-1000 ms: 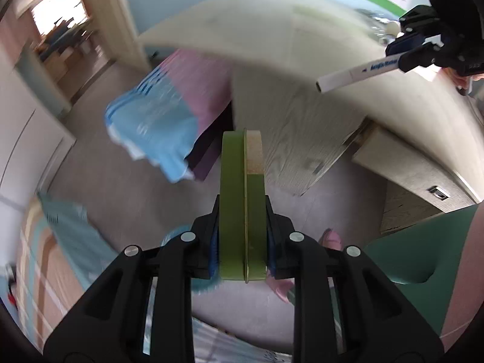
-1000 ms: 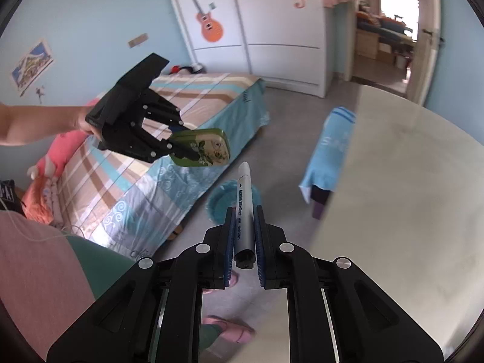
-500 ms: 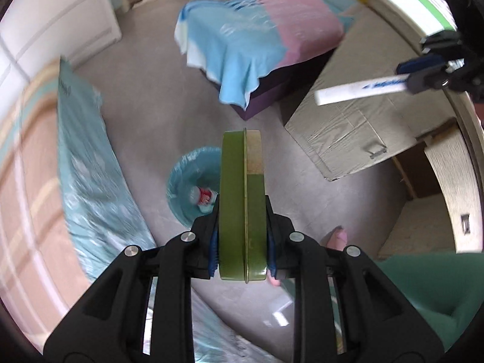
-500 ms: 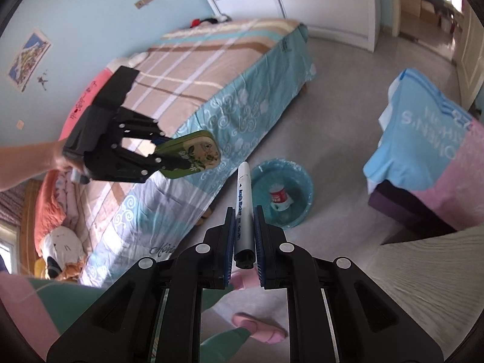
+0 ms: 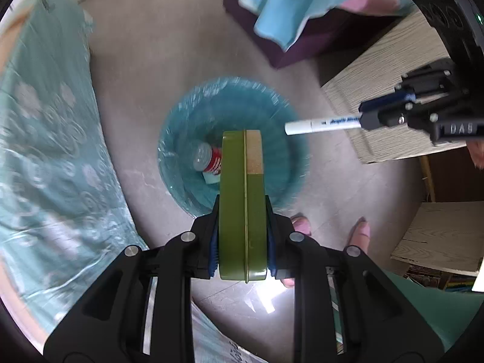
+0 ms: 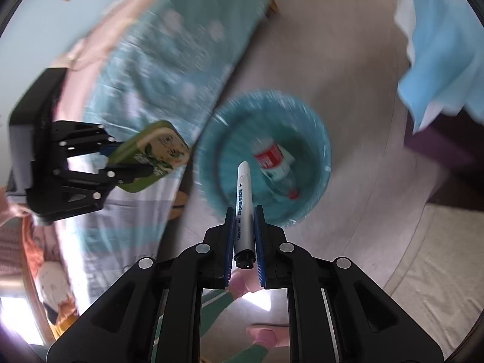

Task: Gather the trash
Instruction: 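Carry the marker and green tin with both grippers over the wastebasket, then open both grippers to drop the marker and tin into the wastebasket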

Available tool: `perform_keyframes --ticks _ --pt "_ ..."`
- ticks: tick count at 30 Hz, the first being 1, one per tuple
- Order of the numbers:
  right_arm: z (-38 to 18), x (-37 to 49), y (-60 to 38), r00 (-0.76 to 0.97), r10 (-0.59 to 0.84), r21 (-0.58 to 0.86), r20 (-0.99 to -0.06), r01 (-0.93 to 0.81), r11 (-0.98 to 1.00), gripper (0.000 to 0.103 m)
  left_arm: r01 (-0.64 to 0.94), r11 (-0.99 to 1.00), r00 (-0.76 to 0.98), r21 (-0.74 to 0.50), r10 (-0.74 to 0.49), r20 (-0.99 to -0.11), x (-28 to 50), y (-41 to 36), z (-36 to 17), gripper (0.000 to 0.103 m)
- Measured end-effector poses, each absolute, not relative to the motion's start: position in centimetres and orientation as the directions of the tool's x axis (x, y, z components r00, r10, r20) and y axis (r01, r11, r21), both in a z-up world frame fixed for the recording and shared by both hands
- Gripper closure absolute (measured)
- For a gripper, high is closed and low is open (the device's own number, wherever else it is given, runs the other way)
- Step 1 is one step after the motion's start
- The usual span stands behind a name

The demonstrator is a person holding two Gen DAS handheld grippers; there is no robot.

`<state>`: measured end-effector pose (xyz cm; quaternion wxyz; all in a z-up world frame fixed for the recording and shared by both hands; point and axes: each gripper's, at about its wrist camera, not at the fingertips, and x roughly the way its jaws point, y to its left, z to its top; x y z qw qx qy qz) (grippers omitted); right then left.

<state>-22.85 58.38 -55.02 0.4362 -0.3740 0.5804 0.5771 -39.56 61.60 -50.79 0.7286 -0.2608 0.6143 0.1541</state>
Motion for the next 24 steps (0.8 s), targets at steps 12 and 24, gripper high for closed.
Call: perform_keyframes --ticks 12,24 --pt "-68.2 -24.3 58.2 -0.329 -0.047 0.320 -0.943 -0.936 0.147 0.089 -0.503 0.839 0.061 -0.208 -0.205 -0.977 -38.4 60.3 -63.6 0.081" --pt "-65.4 -21.9 57.3 -0.335 0.043 0.337 -0.941 -0.923 0.186 0.061 -0.527 0.823 0.118 -0.211 -0.175 -0.977 -39.9 62.0 -60.6 0.073"
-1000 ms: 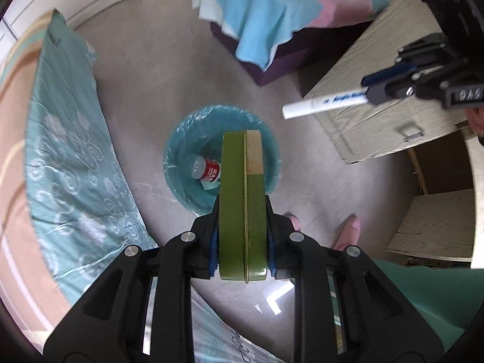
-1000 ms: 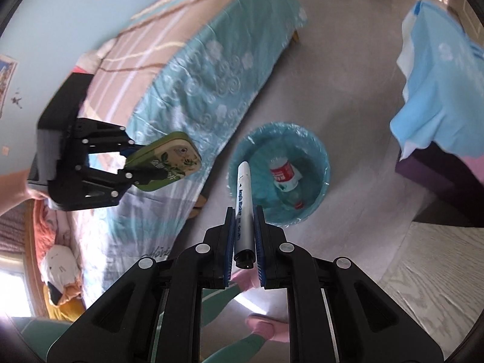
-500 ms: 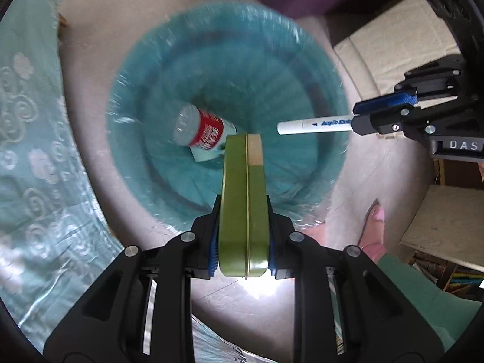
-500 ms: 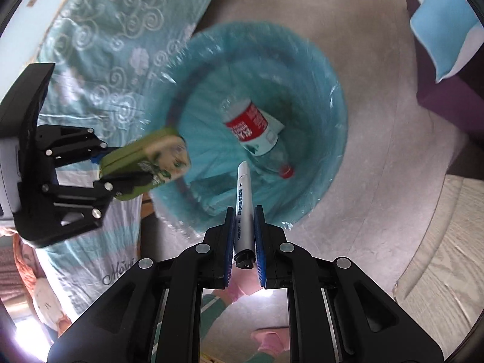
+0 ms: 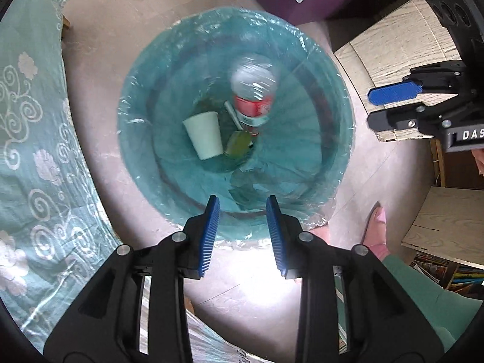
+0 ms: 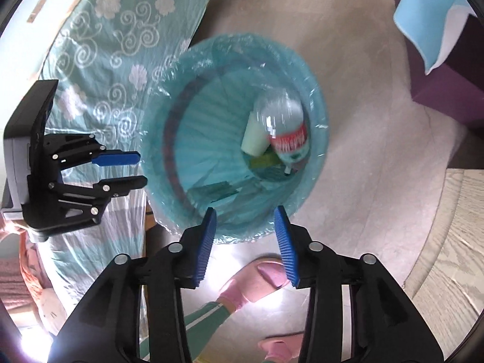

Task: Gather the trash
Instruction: 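Open both grippers to drop the marker and tin into the wastebasket, then move both grippers back over the table toward the remaining items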

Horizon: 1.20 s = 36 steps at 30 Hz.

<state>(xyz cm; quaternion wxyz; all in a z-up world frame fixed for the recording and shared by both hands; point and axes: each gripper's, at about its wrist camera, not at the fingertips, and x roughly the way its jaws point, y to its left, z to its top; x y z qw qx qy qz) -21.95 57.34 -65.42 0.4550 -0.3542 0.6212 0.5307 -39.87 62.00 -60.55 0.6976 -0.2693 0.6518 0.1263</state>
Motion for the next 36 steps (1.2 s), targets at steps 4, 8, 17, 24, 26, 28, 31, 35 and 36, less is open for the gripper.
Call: perform_keyframes --ticks 4,8,17,24,26,28,31,35,36 --pt "-64.1 -21.1 56.9 -0.335 0.059 0.340 -0.940 -0.919 0.198 0.057 -0.531 0.822 0.118 -0.204 -0.167 -0.979 -39.7 62.4 -59.5 0.073" --pt "-61.8 -20.3 56.3 -0.348 0.091 0.359 -0.933 -0.911 0.202 0.053 -0.529 0.822 0.141 -0.212 -0.161 -0.977 -39.6 62.1 -57.2 0.073" --pt "-51.8 -19.7 52.9 -0.382 0.185 0.415 -0.905 -0.890 0.190 0.044 -0.477 0.864 0.143 -0.164 -0.108 -0.984 -39.2 59.9 -48.4 0.064" --pt "-39.2 -20.4 47.5 -0.432 0.309 0.497 -0.848 -0.850 0.175 0.022 -0.401 0.911 0.223 -0.094 -0.002 -0.975 -37.9 57.3 -36.6 0.025" --pt "-35.7 -20.7 46.1 -0.408 0.340 0.481 -0.847 -0.861 0.164 0.015 -0.381 0.921 0.246 -0.082 0.015 -0.969 -37.3 56.3 -33.7 0.015" --pt "-31.9 -20.8 44.4 -0.411 0.385 0.495 -0.827 -0.856 0.149 0.014 -0.350 0.934 0.271 -0.073 0.027 -0.962 -36.5 55.2 -30.8 0.010" --pt "-26.9 -20.6 41.8 -0.376 0.438 0.480 -0.816 -0.864 0.151 0.013 -0.285 0.957 0.298 -0.046 0.043 -0.954 -35.1 53.4 -27.2 0.009" --pt "-20.9 -19.7 37.2 -0.312 0.523 0.457 -0.794 -0.873 0.173 0.013 -0.219 0.975 0.357 -0.046 0.036 -0.933 -32.8 50.7 -22.5 0.007" --pt "-19.7 -19.3 36.0 -0.307 0.545 0.467 -0.780 -0.866 0.179 0.013 -0.203 0.977 0.375 -0.062 0.019 -0.927 -32.0 50.1 -21.2 0.007"
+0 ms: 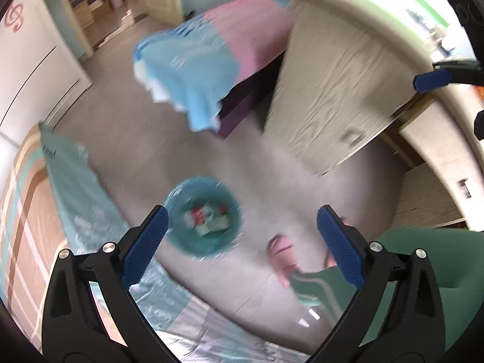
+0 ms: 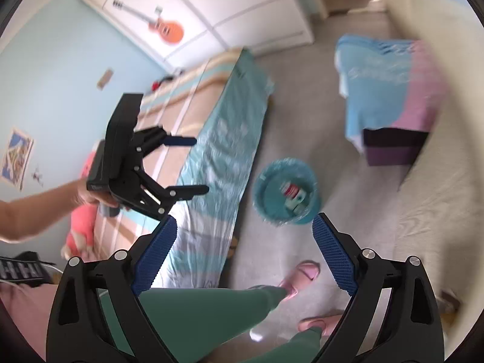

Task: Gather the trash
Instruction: 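Move both grippers back over the table toward the remaining items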

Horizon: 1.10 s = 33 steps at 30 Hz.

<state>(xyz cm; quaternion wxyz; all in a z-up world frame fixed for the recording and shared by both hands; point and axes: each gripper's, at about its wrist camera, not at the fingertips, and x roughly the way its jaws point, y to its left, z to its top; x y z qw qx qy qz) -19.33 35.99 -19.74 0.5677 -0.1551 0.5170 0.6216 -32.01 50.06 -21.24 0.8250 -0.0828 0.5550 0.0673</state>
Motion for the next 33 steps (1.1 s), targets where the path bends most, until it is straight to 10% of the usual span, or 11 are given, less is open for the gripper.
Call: perform_keyframes --ticks 12,33 --pt "-7.8 -13.1 17.8 0.021 0.746 0.426 -0.666 -0.810 0.403 0.009 0.116 0.990 0.556 -0.080 -0.131 -0.821 -20.3 37.7 -10.4 0.007" --pt "-6.5 -2.9 -10.7 0.487 0.439 -0.003 -0.755 -0.672 0.740 0.009 0.555 0.831 0.491 -0.046 -0.372 -0.787 3.1 14.6 -6.0 0.007"
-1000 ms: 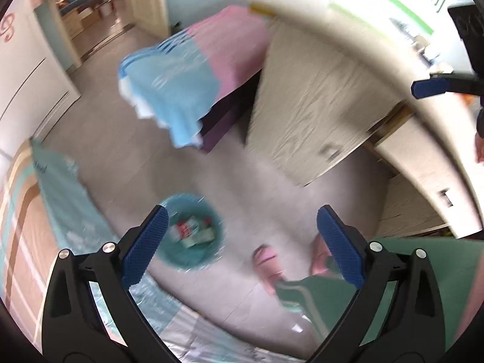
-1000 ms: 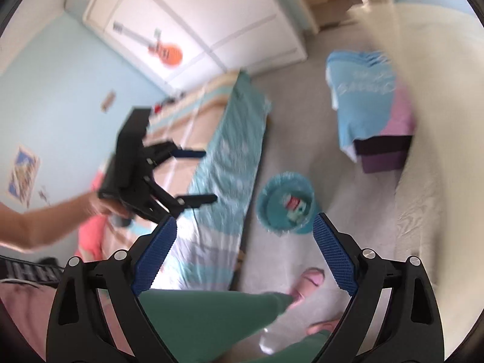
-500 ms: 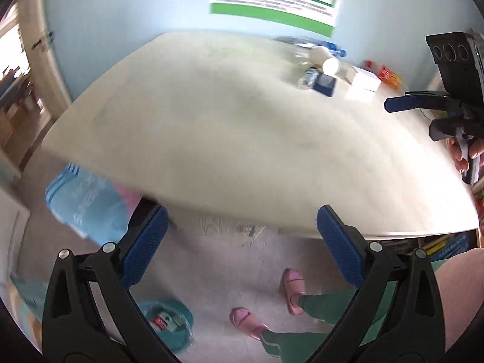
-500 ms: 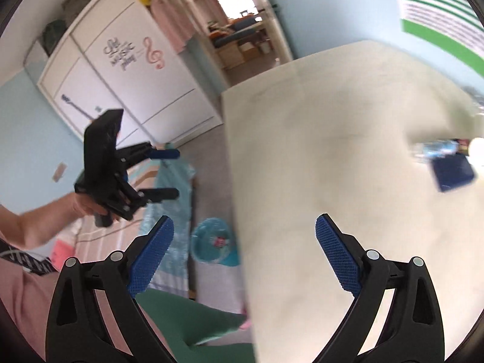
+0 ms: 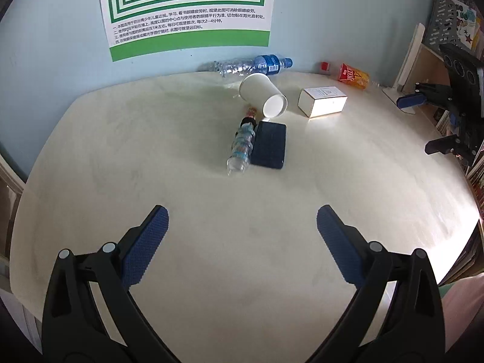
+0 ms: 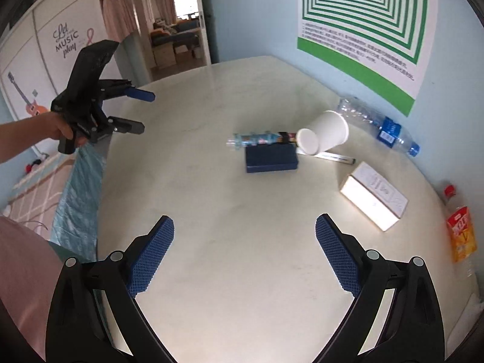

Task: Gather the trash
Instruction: 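Move both grippers back over the table toward the remaining items, then grasp the white box with the right gripper while the left grasps the stacked small bottles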

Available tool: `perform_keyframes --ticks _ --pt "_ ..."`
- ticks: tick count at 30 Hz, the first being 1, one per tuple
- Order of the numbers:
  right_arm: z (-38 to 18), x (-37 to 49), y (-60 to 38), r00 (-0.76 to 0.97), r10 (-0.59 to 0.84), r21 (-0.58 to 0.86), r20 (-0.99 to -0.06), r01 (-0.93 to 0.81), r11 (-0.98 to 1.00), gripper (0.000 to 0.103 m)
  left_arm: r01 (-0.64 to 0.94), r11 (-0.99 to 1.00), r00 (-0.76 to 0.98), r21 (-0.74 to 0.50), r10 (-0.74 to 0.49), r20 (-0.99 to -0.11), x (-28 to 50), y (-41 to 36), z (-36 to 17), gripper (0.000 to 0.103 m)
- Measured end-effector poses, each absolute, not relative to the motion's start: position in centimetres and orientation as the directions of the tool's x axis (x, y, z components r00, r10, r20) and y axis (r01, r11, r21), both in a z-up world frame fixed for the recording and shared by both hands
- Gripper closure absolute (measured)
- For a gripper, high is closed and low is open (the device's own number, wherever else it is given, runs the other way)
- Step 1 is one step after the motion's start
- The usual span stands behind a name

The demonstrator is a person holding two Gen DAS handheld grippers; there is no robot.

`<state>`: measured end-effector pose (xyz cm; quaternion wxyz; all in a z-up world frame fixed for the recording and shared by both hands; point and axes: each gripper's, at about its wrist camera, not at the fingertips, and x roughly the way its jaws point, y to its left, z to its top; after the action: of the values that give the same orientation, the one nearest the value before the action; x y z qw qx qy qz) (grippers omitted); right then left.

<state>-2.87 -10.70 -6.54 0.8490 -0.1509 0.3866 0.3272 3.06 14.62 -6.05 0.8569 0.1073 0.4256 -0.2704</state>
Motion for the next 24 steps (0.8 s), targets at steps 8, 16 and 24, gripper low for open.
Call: perform_keyframes --ticks 8,16,24 --pt "-7.1 4.0 -15.6 0.510 0.389 -0.033 -0.767 -0.637 0.770 0.009 0.585 0.811 0.430 -0.018 -0.328 -0.841 11.4 10.3 -9.7 0.007" --pt "-8.8 10.0 -18.0 0.468 0.403 -0.046 -0.786 -0.695 0.717 0.009 0.677 0.735 0.320 -0.042 -0.346 -0.882 16.0 7.1 -13.1 0.022" --pt "-12.4 15.2 -18.5 0.416 0.370 -0.099 -0.831 -0.765 0.637 0.009 0.696 0.713 0.265 -0.082 -0.362 -0.894 18.5 6.4 -15.1 0.040"
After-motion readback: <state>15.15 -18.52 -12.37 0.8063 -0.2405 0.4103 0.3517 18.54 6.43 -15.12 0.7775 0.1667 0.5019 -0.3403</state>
